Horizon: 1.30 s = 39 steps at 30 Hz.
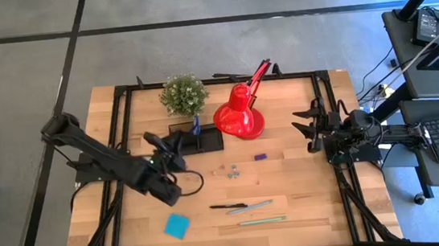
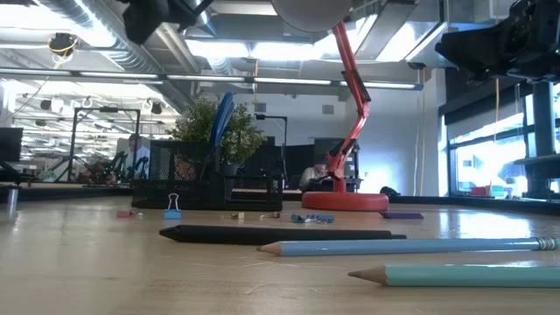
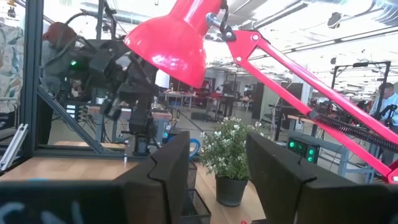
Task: Pick and place office supplies into organizer
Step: Put the left black pen into the black desk organizer
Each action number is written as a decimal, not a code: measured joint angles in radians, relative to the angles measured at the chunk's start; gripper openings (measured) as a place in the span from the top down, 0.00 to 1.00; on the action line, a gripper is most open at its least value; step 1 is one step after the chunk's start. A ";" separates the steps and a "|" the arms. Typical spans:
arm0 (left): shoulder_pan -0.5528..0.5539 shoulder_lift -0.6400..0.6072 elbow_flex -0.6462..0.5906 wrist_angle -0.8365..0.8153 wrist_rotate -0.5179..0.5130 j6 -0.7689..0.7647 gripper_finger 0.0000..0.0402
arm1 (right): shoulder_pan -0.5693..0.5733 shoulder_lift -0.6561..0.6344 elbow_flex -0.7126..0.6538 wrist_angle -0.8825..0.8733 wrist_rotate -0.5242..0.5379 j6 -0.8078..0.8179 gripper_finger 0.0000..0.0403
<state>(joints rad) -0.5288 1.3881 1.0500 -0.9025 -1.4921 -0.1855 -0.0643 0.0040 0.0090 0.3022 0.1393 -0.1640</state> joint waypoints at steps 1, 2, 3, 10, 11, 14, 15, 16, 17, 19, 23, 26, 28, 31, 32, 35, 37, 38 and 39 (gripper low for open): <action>0.007 -0.018 0.000 0.000 0.016 0.066 0.85 | 0.000 0.000 0.000 0.001 0.000 0.001 0.60; 0.016 -0.033 0.000 0.000 0.034 0.134 0.85 | 0.000 0.000 0.000 0.001 0.000 0.002 0.60; 0.022 -0.045 0.000 -0.001 0.048 0.204 0.85 | 0.000 0.000 0.000 0.001 0.000 0.002 0.60; 0.058 -0.105 0.000 -0.057 0.055 0.521 0.85 | 0.000 0.000 0.000 0.001 0.000 0.053 0.60; 0.059 -0.110 0.000 -0.076 0.055 0.547 0.85 | 0.000 0.000 0.000 0.001 0.000 0.063 0.60; 0.059 -0.122 0.000 -0.142 0.052 0.597 0.85 | 0.000 0.000 0.000 0.001 -0.001 0.101 0.60; 0.059 -0.126 0.000 -0.170 0.050 0.600 0.85 | 0.000 0.000 0.000 0.000 -0.001 0.110 0.60; 0.059 -0.129 0.000 -0.199 0.048 0.600 0.85 | 0.000 0.000 0.000 0.000 -0.001 0.121 0.60; 0.059 -0.131 0.000 -0.226 0.048 0.600 0.85 | 0.000 0.000 0.000 0.000 -0.001 0.132 0.60; 0.060 -0.131 0.000 -0.277 0.048 0.600 0.85 | 0.000 0.000 0.000 0.000 -0.001 0.139 0.60; 0.071 -0.131 0.000 -0.348 0.061 0.600 0.85 | 0.000 0.000 0.000 -0.001 -0.001 0.162 0.60; 0.088 -0.130 0.000 -0.372 0.109 0.619 0.85 | 0.000 0.000 0.000 -0.014 -0.001 0.163 0.60; 0.103 -0.130 0.000 -0.390 0.133 0.646 0.85 | 0.000 0.000 0.000 -0.022 0.000 0.164 0.60; 0.137 -0.130 0.000 -0.415 0.155 0.660 0.85 | 0.000 0.000 0.000 -0.024 0.000 0.182 0.60; 0.148 -0.130 0.000 -0.417 0.156 0.660 0.85 | 0.000 0.000 0.000 -0.025 0.000 0.188 0.60; 0.181 -0.130 0.000 -0.416 0.189 0.660 0.85 | 0.000 0.000 0.000 -0.027 0.000 0.203 0.60; 0.207 -0.130 0.000 -0.417 0.264 0.654 0.85 | 0.000 0.000 0.000 -0.028 0.000 0.213 0.60; 0.220 -0.130 0.000 -0.418 0.303 0.643 0.85 | 0.000 0.000 0.000 -0.030 0.000 0.213 0.60; 0.232 -0.130 0.000 -0.423 0.328 0.632 0.85 | 0.000 0.000 0.000 -0.031 0.000 0.213 0.60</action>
<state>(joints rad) -0.2967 1.2583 1.0500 -1.3258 -1.1639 0.4461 -0.0643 0.0044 0.0090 0.2713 0.1390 0.0486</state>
